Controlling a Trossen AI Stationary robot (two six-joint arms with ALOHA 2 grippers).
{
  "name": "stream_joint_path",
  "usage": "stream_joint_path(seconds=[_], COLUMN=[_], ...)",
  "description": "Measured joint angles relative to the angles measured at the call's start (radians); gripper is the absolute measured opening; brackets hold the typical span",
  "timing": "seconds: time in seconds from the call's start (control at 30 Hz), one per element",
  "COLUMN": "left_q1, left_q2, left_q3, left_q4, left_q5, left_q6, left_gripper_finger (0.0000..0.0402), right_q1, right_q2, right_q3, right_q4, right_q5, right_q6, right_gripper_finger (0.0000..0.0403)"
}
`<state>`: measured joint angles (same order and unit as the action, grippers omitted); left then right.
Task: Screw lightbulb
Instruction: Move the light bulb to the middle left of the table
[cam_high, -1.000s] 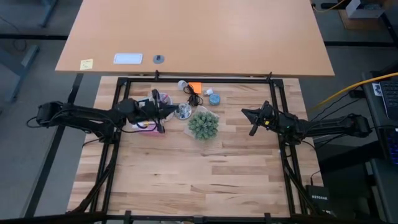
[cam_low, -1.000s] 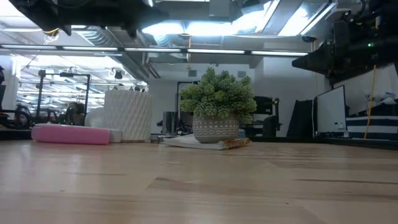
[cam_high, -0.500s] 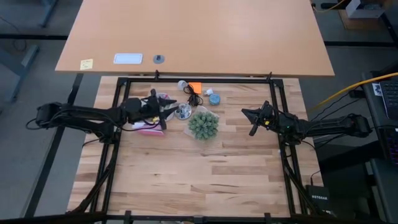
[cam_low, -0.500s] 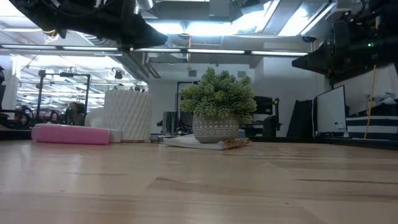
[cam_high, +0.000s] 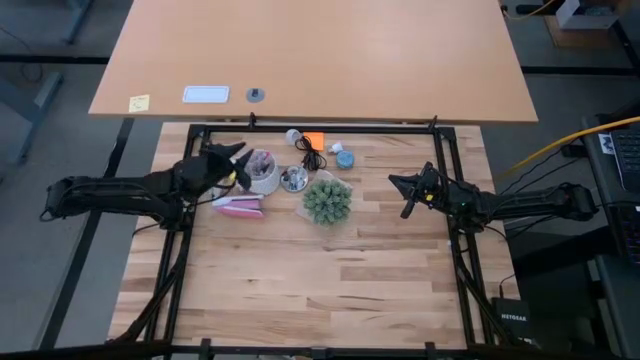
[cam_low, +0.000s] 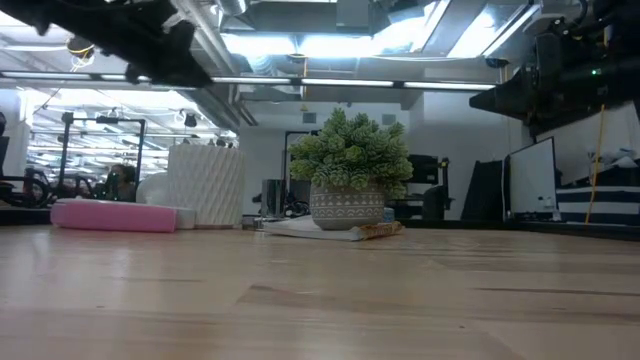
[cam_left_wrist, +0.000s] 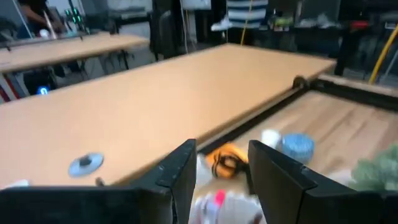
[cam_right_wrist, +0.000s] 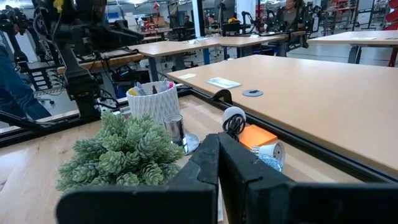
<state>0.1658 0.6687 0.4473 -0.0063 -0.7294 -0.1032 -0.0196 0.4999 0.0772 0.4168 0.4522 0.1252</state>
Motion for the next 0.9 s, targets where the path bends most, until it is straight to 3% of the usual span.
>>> stream_joint_path(seconds=[0.1, 0.57, 0.9], left_q1=[0.0, 0.0, 0.0], left_q2=[-0.042, -0.087, 0.007], left_q3=[0.0, 0.0, -0.023], left_q4=[-0.126, -0.656, -0.703], left_q5=[0.0, 0.051, 0.087], left_q6=[-0.096, -0.939, -1.162], left_gripper_finger=[0.0139, 0.0139, 0.0139], right_q1=[0.0, 0.0, 0.0], right_q2=[0.0, 0.0, 0.0], right_q3=[0.0, 0.0, 0.0], right_q4=[0.0, -0.003, -0.006], right_q5=[0.0, 0.0, -0.001], right_q6=[0.0, 0.0, 0.0], right_gripper_finger=[0.0005, 0.0005, 0.0005])
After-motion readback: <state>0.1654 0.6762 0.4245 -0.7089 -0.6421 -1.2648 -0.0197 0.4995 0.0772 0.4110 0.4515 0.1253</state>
